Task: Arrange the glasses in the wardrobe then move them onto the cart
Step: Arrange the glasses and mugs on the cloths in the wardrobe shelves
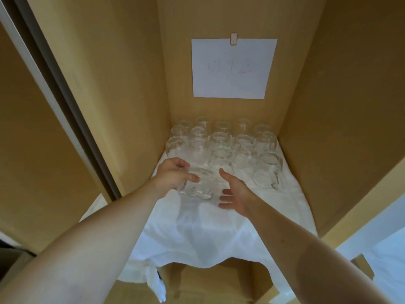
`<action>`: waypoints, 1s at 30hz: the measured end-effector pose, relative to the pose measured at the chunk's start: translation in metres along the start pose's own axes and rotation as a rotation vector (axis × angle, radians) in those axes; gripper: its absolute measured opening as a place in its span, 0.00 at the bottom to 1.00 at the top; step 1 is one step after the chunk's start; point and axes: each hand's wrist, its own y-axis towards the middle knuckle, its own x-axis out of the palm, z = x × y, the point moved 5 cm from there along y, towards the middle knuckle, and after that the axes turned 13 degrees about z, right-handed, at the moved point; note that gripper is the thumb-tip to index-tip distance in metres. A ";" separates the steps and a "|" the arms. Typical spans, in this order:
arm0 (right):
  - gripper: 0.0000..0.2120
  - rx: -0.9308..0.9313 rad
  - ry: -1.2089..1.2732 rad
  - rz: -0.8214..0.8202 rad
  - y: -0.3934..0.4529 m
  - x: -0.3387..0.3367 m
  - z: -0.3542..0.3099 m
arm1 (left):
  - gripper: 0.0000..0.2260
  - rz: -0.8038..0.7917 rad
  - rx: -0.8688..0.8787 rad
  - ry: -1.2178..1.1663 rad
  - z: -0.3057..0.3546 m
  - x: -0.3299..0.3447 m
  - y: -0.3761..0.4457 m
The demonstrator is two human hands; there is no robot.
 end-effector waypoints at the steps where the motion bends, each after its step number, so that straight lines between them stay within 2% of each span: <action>1: 0.35 -0.044 -0.092 0.027 0.003 -0.003 -0.003 | 0.28 0.042 0.063 0.140 0.004 -0.004 0.006; 4: 0.36 -0.215 -0.446 0.127 0.012 -0.013 -0.010 | 0.32 0.115 0.240 0.582 0.016 -0.012 0.014; 7: 0.34 -0.419 -0.875 0.182 0.018 -0.015 -0.013 | 0.32 0.154 0.335 0.779 0.025 -0.015 0.015; 9: 0.33 -0.483 -1.078 0.187 0.016 -0.012 -0.011 | 0.28 0.163 0.370 0.887 0.029 -0.011 0.016; 12: 0.35 -0.523 -1.297 0.171 0.018 -0.007 -0.005 | 0.14 0.185 0.365 0.987 0.034 -0.005 0.018; 14: 0.37 -0.494 -1.378 0.149 0.022 -0.008 0.004 | 0.09 0.204 0.337 0.993 0.033 -0.003 0.023; 18: 0.37 -0.493 -1.500 0.150 0.034 -0.007 0.012 | 0.11 0.218 0.284 0.975 0.029 -0.003 0.038; 21: 0.38 -0.462 -1.520 0.125 0.040 -0.004 0.010 | 0.17 0.201 0.286 0.939 0.025 -0.002 0.051; 25: 0.40 -0.446 -1.540 0.126 0.046 -0.001 0.009 | 0.30 0.271 0.287 0.863 0.021 -0.005 0.056; 30: 0.37 -0.440 -1.552 0.166 0.042 0.003 0.011 | 0.36 0.241 0.299 0.889 0.021 -0.004 0.054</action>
